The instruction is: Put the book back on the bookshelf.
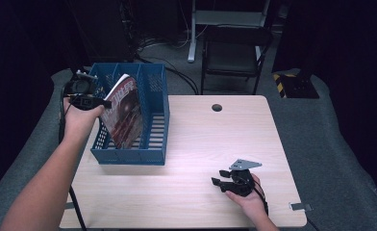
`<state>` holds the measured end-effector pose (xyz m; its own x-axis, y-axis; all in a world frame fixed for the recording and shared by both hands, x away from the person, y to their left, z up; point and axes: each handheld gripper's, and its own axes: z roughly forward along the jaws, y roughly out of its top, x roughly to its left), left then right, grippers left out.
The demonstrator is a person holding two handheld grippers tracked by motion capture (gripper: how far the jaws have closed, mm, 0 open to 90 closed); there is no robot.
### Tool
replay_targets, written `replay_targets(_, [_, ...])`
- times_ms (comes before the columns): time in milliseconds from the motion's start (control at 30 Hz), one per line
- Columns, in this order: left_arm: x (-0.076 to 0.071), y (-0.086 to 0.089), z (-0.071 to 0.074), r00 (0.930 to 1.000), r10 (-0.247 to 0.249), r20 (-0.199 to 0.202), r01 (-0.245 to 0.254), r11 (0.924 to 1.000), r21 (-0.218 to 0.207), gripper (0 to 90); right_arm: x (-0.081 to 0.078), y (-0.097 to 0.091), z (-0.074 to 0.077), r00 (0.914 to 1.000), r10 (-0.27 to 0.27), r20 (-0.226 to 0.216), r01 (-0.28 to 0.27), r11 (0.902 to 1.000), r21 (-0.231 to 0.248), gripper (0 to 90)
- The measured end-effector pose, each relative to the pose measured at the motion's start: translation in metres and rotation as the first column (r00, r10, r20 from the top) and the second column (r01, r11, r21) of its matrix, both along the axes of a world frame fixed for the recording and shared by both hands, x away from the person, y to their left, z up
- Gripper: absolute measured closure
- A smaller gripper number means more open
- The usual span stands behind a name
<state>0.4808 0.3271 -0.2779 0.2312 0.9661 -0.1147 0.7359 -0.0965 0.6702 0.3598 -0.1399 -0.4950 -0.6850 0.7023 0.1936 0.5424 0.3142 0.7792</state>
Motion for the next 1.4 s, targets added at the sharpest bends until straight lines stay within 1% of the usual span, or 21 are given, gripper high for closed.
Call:
replay_targets(67, [0.001, 0.0, 0.001, 1.0, 0.001, -0.001, -0.001, 1.0, 0.001, 84.3, 0.0, 0.0, 0.0, 1.0, 0.002, 0.001, -0.002, 1.0, -0.001, 50.0])
replay_targets(133, [0.002, 0.0, 0.001, 0.9999, 0.009, 0.006, -0.009, 1.0, -0.001, 84.3, 0.0, 0.0, 0.0, 1.0, -0.007, 0.0, 0.007, 1.0, 0.0, 50.0])
replay_targets(167, [0.002, 0.0, 0.002, 0.9998, 0.015, 0.011, -0.015, 0.9999, 0.002, 84.3, 0.0, 0.0, 0.0, 1.0, -0.008, -0.001, 0.008, 1.0, 0.0, 50.0])
replay_targets(200, [0.001, 0.0, 0.002, 0.9993, 0.024, 0.027, -0.024, 0.9997, 0.005, 84.3, 0.0, 0.0, 0.0, 1.0, -0.008, 0.0, 0.008, 1.0, 0.0, 50.0])
replay_targets(267, [0.002, -0.001, 0.003, 0.9991, 0.025, 0.033, -0.025, 0.9997, 0.003, 84.4, 0.0, 0.0, 0.0, 1.0, -0.003, 0.001, 0.003, 1.0, -0.002, 50.0])
replay_targets(333, [0.003, -0.002, 0.003, 0.9991, 0.031, 0.028, -0.031, 0.9995, -0.001, 84.4, 0.0, 0.0, 0.0, 1.0, -0.002, 0.005, 0.002, 1.0, 0.0, 50.0])
replay_targets(367, [0.004, -0.002, 0.003, 0.9988, 0.035, 0.034, -0.035, 0.9994, 0.001, 84.4, 0.0, 0.0, 0.0, 1.0, -0.007, 0.006, 0.007, 1.0, 0.0, 50.0])
replay_targets(433, [0.006, -0.001, 0.003, 0.9988, 0.038, 0.03, -0.038, 0.9993, 0.001, 84.3, 0.0, 0.0, 0.0, 1.0, -0.002, -0.001, 0.002, 1.0, 0.001, 50.0])
replay_targets(467, [0.008, -0.001, 0.002, 0.9981, 0.05, 0.036, -0.049, 0.9988, -0.004, 84.3, 0.0, 0.0, 0.0, 1.0, -0.003, 0.001, 0.003, 1.0, -0.002, 50.0])
replay_targets(533, [0.01, -0.001, 0.001, 0.9979, 0.055, 0.035, -0.054, 0.9985, -0.008, 84.3, 0.0, 0.0, 0.0, 1.0, -0.003, 0.006, 0.003, 1.0, 0.001, 50.0])
replay_targets(733, [0.018, -0.004, 0.002, 0.9957, 0.08, 0.047, -0.08, 0.9968, 0.0, 84.3, 0.0, -0.001, 0.0, 1.0, -0.003, -0.002, 0.003, 1.0, 0.0, 50.0])
replay_targets(867, [0.023, -0.004, 0.002, 0.9922, 0.106, 0.066, -0.106, 0.9944, -0.008, 84.3, 0.0, -0.001, 0.0, 1.0, -0.006, 0.0, 0.006, 1.0, 0.001, 50.0])
replay_targets(900, [0.024, -0.005, 0.002, 0.9916, 0.113, 0.064, -0.112, 0.9936, -0.012, 84.3, 0.0, -0.001, 0.001, 1.0, -0.007, -0.004, 0.007, 1.0, 0.005, 50.0])
replay_targets(933, [0.026, -0.005, 0.002, 0.9909, 0.114, 0.072, -0.113, 0.9935, -0.007, 84.3, -0.001, -0.001, 0.001, 1.0, -0.008, -0.002, 0.008, 0.9999, 0.007, 50.0])
replay_targets(967, [0.026, -0.005, 0.002, 0.9903, 0.119, 0.072, -0.119, 0.9929, -0.01, 84.3, -0.001, -0.001, 0.001, 0.9999, -0.012, -0.002, 0.012, 0.9999, 0.007, 50.0])
replay_targets(1067, [0.03, -0.006, 0.001, 0.9873, 0.131, 0.09, -0.131, 0.9914, -0.012, 84.3, -0.001, -0.002, 0.001, 0.9999, -0.012, -0.001, 0.012, 0.9999, 0.01, 50.0])
replay_targets(1133, [0.032, -0.006, 0.001, 0.9864, 0.134, 0.096, -0.133, 0.991, -0.011, 84.3, 0.0, -0.003, 0.001, 0.9997, -0.021, 0.009, 0.021, 0.9997, 0.012, 50.0])
replay_targets(1167, [0.033, -0.006, 0.001, 0.9858, 0.133, 0.103, -0.133, 0.9911, -0.009, 84.3, 0.0, -0.003, 0.001, 0.9998, -0.017, 0.004, 0.017, 0.9998, 0.009, 50.0])
replay_targets(1333, [0.036, -0.008, -0.001, 0.9836, 0.141, 0.113, -0.141, 0.99, -0.004, 84.3, -0.001, -0.003, 0.001, 0.9999, -0.016, 0.006, 0.016, 0.9998, 0.009, 50.0])
replay_targets(1367, [0.036, -0.009, -0.002, 0.9833, 0.146, 0.109, -0.145, 0.9893, -0.012, 84.3, -0.001, -0.003, 0.001, 0.9999, -0.015, 0.005, 0.015, 0.9999, 0.009, 50.0])
replay_targets(1400, [0.036, -0.009, -0.002, 0.9824, 0.151, 0.11, -0.152, 0.9884, -0.008, 84.3, -0.001, -0.003, 0.001, 0.9999, -0.014, 0.006, 0.014, 0.9999, 0.009, 50.0])
